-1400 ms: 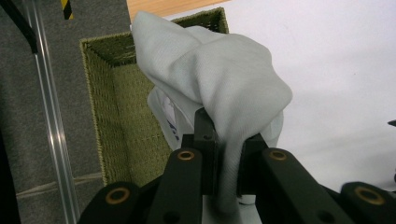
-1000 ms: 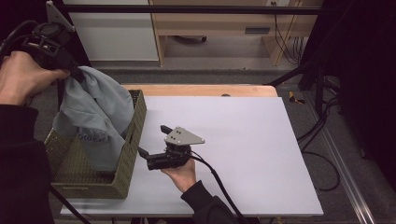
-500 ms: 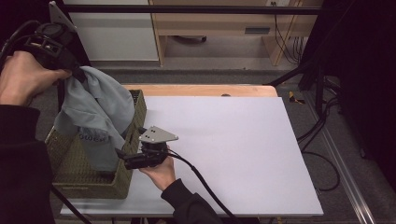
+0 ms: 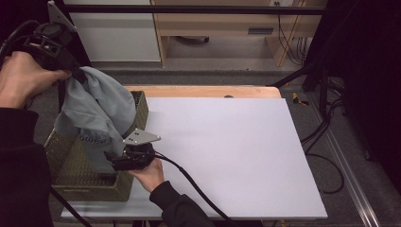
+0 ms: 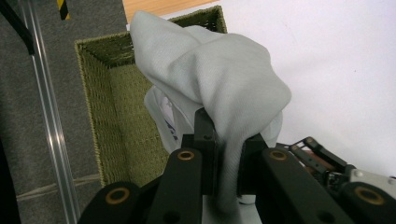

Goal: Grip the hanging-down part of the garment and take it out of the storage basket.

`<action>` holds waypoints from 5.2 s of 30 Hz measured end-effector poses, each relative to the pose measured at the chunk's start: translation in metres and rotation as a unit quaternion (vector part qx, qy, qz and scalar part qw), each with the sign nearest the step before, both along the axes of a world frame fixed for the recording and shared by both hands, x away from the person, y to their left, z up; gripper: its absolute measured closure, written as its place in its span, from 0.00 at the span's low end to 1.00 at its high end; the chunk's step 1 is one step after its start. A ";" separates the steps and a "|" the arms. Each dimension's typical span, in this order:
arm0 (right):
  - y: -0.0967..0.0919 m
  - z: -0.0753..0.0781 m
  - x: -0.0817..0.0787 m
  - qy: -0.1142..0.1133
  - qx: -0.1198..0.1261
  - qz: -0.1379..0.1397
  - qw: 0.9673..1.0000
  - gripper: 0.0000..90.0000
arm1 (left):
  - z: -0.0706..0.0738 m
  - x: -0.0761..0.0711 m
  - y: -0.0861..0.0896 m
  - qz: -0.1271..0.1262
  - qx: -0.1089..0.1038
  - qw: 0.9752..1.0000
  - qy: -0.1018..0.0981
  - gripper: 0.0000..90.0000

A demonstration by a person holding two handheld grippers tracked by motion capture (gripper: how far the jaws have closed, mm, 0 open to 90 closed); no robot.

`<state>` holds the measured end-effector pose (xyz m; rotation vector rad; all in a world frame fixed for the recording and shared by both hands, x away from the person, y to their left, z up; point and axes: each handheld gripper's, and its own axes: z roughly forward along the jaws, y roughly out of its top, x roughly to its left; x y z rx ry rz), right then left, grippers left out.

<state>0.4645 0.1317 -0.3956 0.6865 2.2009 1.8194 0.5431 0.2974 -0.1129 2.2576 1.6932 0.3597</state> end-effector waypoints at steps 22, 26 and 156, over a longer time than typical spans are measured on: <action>-0.039 0.016 0.008 0.014 -0.009 -0.001 1.000 0.97 | 0.002 -0.006 0.004 0.001 -0.007 1.000 -0.011 0.91; -0.063 0.027 0.009 -0.004 -0.014 -0.014 1.000 0.98 | 0.001 -0.007 0.004 0.000 -0.010 1.000 -0.012 0.91; -0.350 -0.010 -0.081 -0.054 0.021 -0.287 0.956 0.01 | -0.008 -0.008 -0.035 -0.058 -0.024 0.998 -0.028 0.91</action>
